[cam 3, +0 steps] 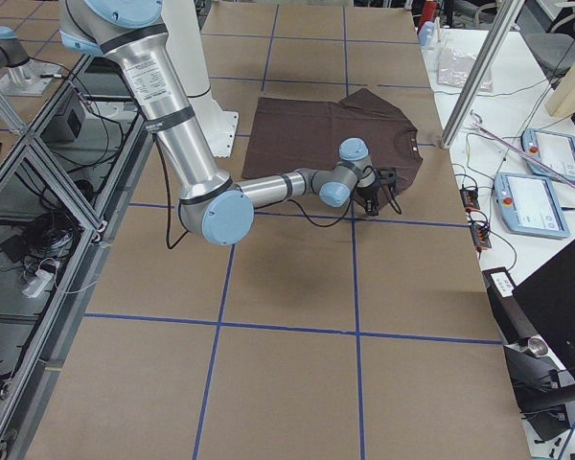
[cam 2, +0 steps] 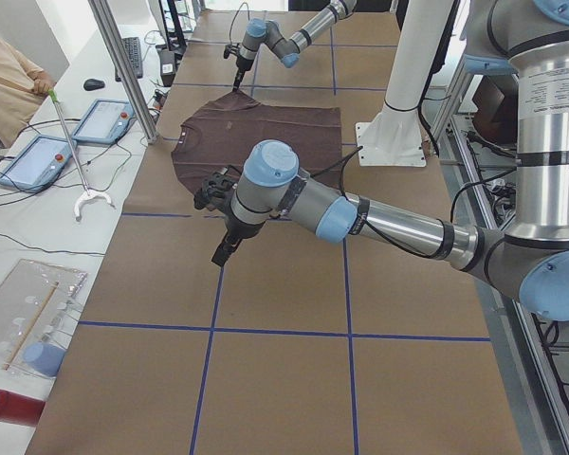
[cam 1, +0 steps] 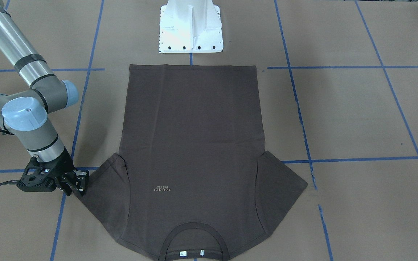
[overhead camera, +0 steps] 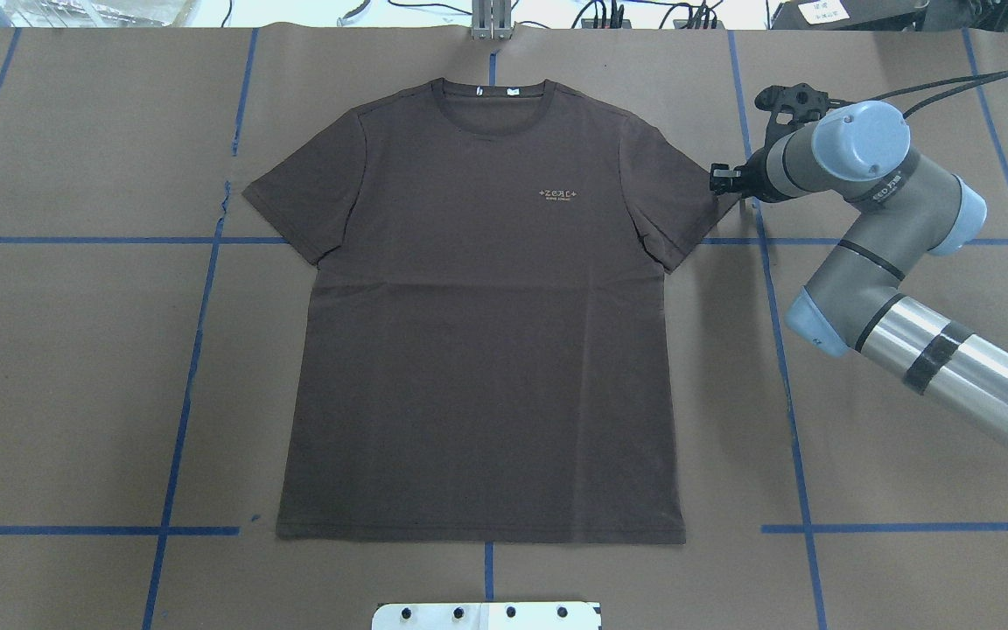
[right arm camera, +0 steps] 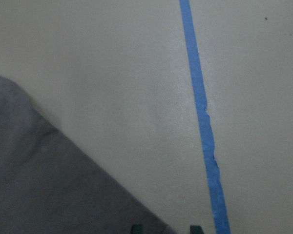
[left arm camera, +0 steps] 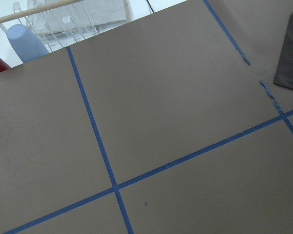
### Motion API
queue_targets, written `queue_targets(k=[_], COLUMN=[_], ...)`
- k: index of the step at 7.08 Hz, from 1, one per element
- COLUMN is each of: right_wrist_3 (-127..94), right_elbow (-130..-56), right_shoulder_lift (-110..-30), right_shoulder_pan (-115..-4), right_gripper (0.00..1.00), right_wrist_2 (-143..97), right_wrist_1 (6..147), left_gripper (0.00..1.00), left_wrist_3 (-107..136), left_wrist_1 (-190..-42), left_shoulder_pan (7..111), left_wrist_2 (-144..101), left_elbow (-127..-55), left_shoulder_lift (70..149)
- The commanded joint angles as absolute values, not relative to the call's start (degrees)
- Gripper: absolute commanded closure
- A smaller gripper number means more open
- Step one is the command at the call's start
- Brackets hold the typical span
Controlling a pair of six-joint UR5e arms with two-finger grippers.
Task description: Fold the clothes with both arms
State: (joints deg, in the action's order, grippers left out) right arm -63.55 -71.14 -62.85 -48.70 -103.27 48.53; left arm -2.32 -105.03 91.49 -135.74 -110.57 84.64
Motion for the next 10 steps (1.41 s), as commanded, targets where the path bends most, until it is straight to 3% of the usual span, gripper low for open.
queue_targets(k=[1, 2, 4, 6, 10], right_wrist_3=[-63.81, -64.24, -65.21, -69.14, -77.61], right_elbow=[-71.10, -71.10, -71.80, -73.47, -69.28], right_shoulder_lift=[-62.84, -62.23, -60.22, -54.52, -44.93], right_shoulder_pan=[-48.69, -48.69, -48.69, -47.82, -40.44], right_gripper=[0.87, 1.00, 1.00, 1.00, 1.00], right_wrist_2=[-103.18, -103.18, -103.01, -100.48, -91.68], right_wrist_1=[48.52, 48.69, 50.17, 60.32, 65.39], left_gripper=[0.00, 0.00, 0.00, 0.00, 0.00], left_wrist_3=[-2.29, -2.37, -2.37, -2.37, -2.37], left_wrist_1=[-105.03, -105.03, -105.03, -105.03, -105.03], left_shoulder_pan=[91.49, 91.49, 91.49, 91.49, 91.49], left_wrist_2=[-135.79, -135.70, -135.79, -135.79, -135.79], left_elbow=[-110.57, -110.48, -110.57, -110.48, -110.48], left_shoulder_lift=[84.64, 84.64, 84.55, 84.55, 84.46])
